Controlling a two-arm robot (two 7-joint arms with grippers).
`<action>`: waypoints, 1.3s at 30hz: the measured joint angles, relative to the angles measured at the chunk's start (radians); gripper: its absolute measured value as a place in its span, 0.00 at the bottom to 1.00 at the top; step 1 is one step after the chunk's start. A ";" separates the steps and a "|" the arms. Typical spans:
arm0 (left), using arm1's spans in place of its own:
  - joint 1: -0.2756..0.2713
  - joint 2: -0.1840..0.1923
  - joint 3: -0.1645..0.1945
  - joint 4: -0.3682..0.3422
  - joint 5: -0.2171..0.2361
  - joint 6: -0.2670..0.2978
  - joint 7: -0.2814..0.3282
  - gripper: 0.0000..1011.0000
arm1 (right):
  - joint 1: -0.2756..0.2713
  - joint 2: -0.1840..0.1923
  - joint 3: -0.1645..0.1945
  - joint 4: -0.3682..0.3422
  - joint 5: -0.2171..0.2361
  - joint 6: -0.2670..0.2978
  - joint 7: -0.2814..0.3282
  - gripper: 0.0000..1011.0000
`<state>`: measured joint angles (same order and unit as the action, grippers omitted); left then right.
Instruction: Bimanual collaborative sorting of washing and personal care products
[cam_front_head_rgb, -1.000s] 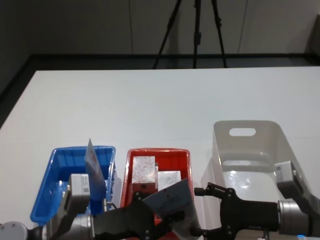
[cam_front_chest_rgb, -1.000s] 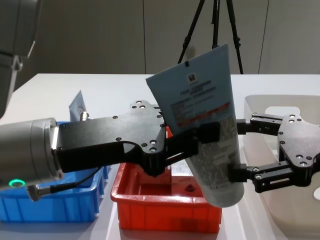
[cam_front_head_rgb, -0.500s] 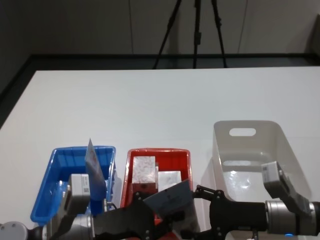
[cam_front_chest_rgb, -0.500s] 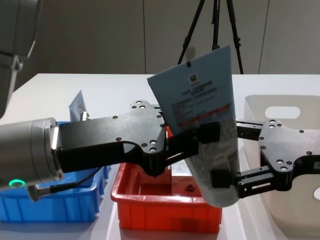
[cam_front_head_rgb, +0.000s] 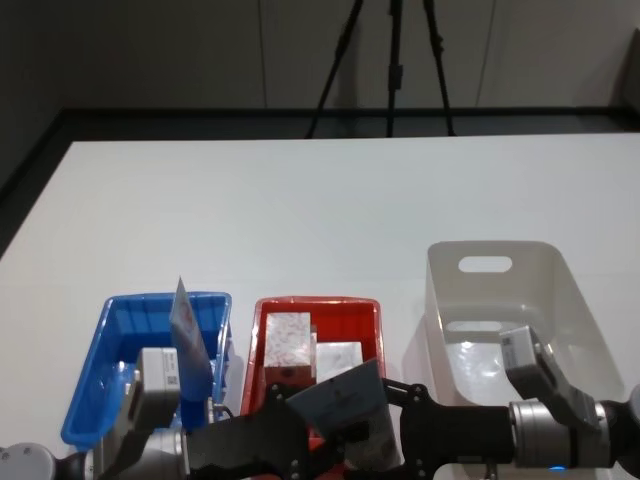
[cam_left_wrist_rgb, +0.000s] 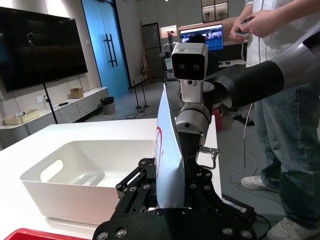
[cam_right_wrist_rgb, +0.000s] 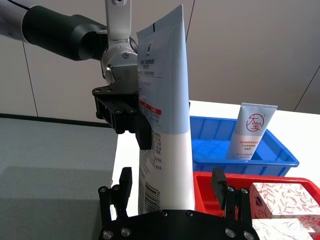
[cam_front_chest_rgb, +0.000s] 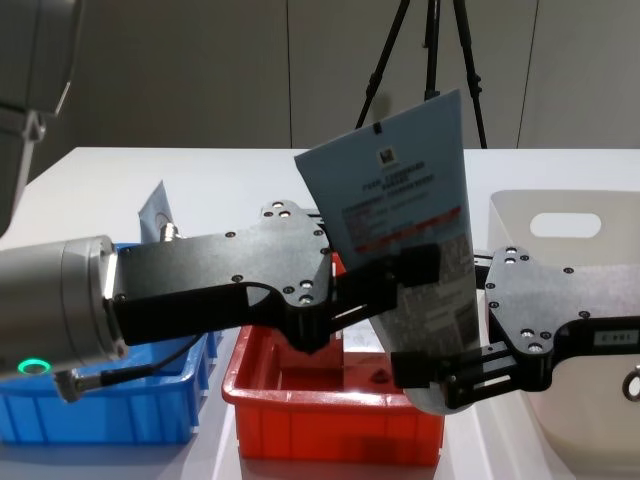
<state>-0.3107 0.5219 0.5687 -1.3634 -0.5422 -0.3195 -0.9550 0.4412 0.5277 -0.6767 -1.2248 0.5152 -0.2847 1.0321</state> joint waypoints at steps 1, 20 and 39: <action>0.000 0.000 0.000 0.000 0.000 0.000 0.000 0.26 | 0.003 -0.003 -0.003 0.004 -0.001 -0.002 0.000 0.99; 0.000 0.000 0.000 0.000 0.000 0.000 0.000 0.26 | 0.015 -0.016 -0.015 0.017 -0.005 -0.007 -0.002 0.97; 0.000 0.000 0.000 0.000 0.000 0.000 0.001 0.26 | 0.014 -0.015 -0.014 0.015 -0.005 -0.006 -0.003 0.53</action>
<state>-0.3107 0.5219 0.5686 -1.3634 -0.5425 -0.3196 -0.9538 0.4547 0.5125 -0.6907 -1.2098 0.5100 -0.2908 1.0296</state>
